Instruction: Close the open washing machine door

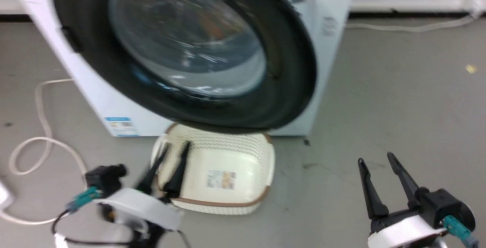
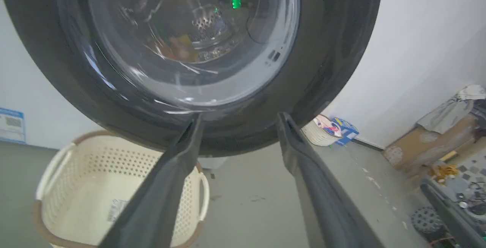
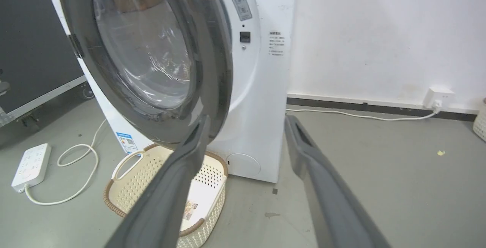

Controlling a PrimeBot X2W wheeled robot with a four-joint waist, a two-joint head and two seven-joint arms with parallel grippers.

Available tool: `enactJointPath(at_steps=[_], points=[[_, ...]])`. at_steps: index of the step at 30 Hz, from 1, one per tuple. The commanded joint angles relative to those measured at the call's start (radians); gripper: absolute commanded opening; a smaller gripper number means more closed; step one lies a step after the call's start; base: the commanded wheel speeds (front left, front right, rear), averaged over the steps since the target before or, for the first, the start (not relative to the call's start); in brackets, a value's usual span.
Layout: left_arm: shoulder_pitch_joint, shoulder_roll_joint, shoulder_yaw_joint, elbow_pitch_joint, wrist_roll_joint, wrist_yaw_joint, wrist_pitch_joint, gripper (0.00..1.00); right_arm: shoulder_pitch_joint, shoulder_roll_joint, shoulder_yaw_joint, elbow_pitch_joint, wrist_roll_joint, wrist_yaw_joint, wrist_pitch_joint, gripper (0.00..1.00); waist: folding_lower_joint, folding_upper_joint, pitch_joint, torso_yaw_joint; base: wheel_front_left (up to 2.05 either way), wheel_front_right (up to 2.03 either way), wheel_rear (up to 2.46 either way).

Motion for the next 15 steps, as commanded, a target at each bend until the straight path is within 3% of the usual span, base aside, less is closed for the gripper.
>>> enactJointPath(at_steps=[1, 7, 10, 15], points=[[0.021, 0.004, 0.063, -0.006, 0.113, -0.004, -0.005, 1.0, 0.015, 0.001, 0.002, -0.005, -0.007, 0.001, -0.004, 1.0, 0.0002, 0.0, -0.067, 0.087, 0.0, 0.0, 0.0], [0.146, -0.085, 0.311, -0.108, 0.547, 0.009, -0.005, 1.0, 0.031, 0.001, 0.017, -0.009, -0.019, 0.001, -0.004, 1.0, 0.0002, 0.0, -0.091, 0.151, 0.0, 0.0, 0.0], [0.206, -0.144, 0.392, -0.165, 0.676, 0.016, -0.005, 1.0, 0.037, 0.001, 0.019, -0.006, -0.022, 0.001, -0.004, 1.0, 0.0002, 0.0, -0.095, 0.172, 0.0, 0.0, 0.0], [0.272, -0.198, 0.438, -0.231, 0.816, 0.006, -0.005, 1.0, 0.043, 0.001, 0.022, 0.011, -0.031, 0.001, -0.004, 1.0, 0.0002, 0.0, -0.093, 0.188, 0.0, 0.0, 0.0]])
